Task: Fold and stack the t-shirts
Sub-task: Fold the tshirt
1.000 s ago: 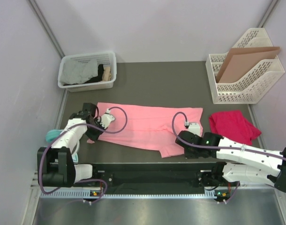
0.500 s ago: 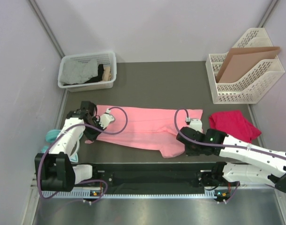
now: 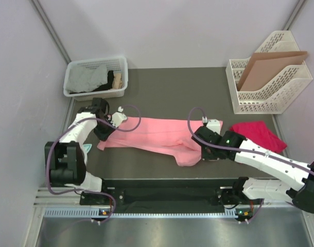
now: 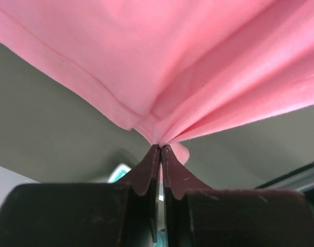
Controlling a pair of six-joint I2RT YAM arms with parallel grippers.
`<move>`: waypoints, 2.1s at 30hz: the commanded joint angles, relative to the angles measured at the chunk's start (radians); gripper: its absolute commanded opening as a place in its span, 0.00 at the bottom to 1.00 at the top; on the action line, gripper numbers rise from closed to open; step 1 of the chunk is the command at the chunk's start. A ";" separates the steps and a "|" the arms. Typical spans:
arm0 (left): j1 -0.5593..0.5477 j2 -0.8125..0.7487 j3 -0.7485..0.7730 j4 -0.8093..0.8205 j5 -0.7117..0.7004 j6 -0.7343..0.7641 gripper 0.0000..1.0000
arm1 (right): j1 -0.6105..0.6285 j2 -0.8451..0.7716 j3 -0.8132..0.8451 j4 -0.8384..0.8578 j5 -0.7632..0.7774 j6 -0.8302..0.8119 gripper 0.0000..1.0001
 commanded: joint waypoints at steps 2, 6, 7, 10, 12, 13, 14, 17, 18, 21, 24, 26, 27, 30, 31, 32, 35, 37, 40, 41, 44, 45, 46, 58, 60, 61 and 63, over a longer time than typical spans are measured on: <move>-0.001 0.071 0.069 0.058 -0.037 0.022 0.08 | -0.118 0.004 0.043 0.081 0.002 -0.122 0.00; -0.010 0.126 0.089 0.082 -0.060 0.020 0.10 | -0.182 0.051 0.064 0.130 -0.018 -0.199 0.00; -0.012 0.134 0.090 0.095 -0.063 0.020 0.13 | -0.198 0.064 0.069 0.136 -0.020 -0.209 0.00; -0.020 0.157 0.089 0.134 -0.107 0.022 0.27 | -0.221 0.116 0.083 0.175 -0.036 -0.246 0.00; -0.024 0.169 0.092 0.156 -0.143 0.032 0.29 | -0.232 0.154 0.087 0.204 -0.047 -0.271 0.00; -0.026 0.174 0.095 0.171 -0.158 0.045 0.29 | -0.242 0.168 0.090 0.210 -0.053 -0.278 0.00; -0.026 0.185 0.099 0.200 -0.173 0.051 0.31 | -0.248 0.182 0.095 0.219 -0.053 -0.286 0.00; -0.029 0.217 0.133 0.236 -0.230 0.085 0.34 | -0.278 0.222 0.104 0.248 -0.062 -0.318 0.00; -0.030 0.226 0.156 0.243 -0.244 0.091 0.33 | -0.282 0.239 0.104 0.259 -0.061 -0.332 0.00; -0.032 0.249 0.194 0.300 -0.301 0.118 0.34 | -0.328 0.272 0.113 0.288 -0.070 -0.364 0.00; -0.033 0.257 0.222 0.354 -0.338 0.143 0.34 | -0.367 0.317 0.133 0.308 -0.088 -0.398 0.00; -0.035 0.261 0.240 0.351 -0.347 0.149 0.34 | -0.388 0.344 0.156 0.314 -0.092 -0.421 0.17; -0.038 0.260 0.253 0.337 -0.347 0.140 0.35 | -0.391 0.373 0.164 0.316 -0.089 -0.429 0.25; -0.065 0.232 0.236 0.316 -0.342 0.106 0.36 | -0.419 0.436 0.197 0.319 -0.052 -0.455 0.67; -0.076 0.217 0.224 0.296 -0.335 0.096 0.37 | -0.429 0.453 0.231 0.314 -0.035 -0.464 0.74; -0.091 0.182 0.209 0.290 -0.328 0.085 0.38 | -0.437 0.466 0.251 0.308 -0.014 -0.476 0.77; -0.182 0.105 0.127 0.256 -0.313 0.031 0.38 | -0.452 0.504 0.337 0.279 0.066 -0.492 0.75; -0.246 0.071 0.086 0.231 -0.261 -0.012 0.38 | -0.448 0.492 0.388 0.245 0.056 -0.495 0.73; -0.285 0.041 0.083 0.181 -0.166 -0.087 0.39 | -0.419 0.418 0.370 0.239 -0.044 -0.486 0.70; -0.286 0.044 0.086 0.170 -0.148 -0.101 0.39 | -0.410 0.400 0.357 0.236 -0.067 -0.473 0.68; -0.288 0.077 0.081 0.184 -0.134 -0.132 0.39 | -0.388 0.317 0.259 0.262 -0.183 -0.431 0.68; -0.288 0.088 0.078 0.191 -0.135 -0.139 0.39 | -0.385 0.271 0.227 0.274 -0.243 -0.418 0.68; -0.288 0.109 0.076 0.194 -0.138 -0.141 0.38 | -0.385 0.248 0.166 0.285 -0.268 -0.408 0.66; -0.267 0.240 0.034 0.337 -0.221 -0.147 0.36 | -0.286 0.153 -0.071 0.408 -0.451 -0.363 0.59; -0.250 0.270 0.041 0.340 -0.224 -0.142 0.36 | -0.206 0.162 -0.059 0.410 -0.429 -0.378 0.61; -0.239 0.283 0.046 0.348 -0.227 -0.145 0.36 | -0.180 0.167 -0.051 0.405 -0.412 -0.390 0.61; -0.228 0.309 0.058 0.355 -0.233 -0.153 0.35 | -0.106 0.197 -0.020 0.394 -0.324 -0.404 0.61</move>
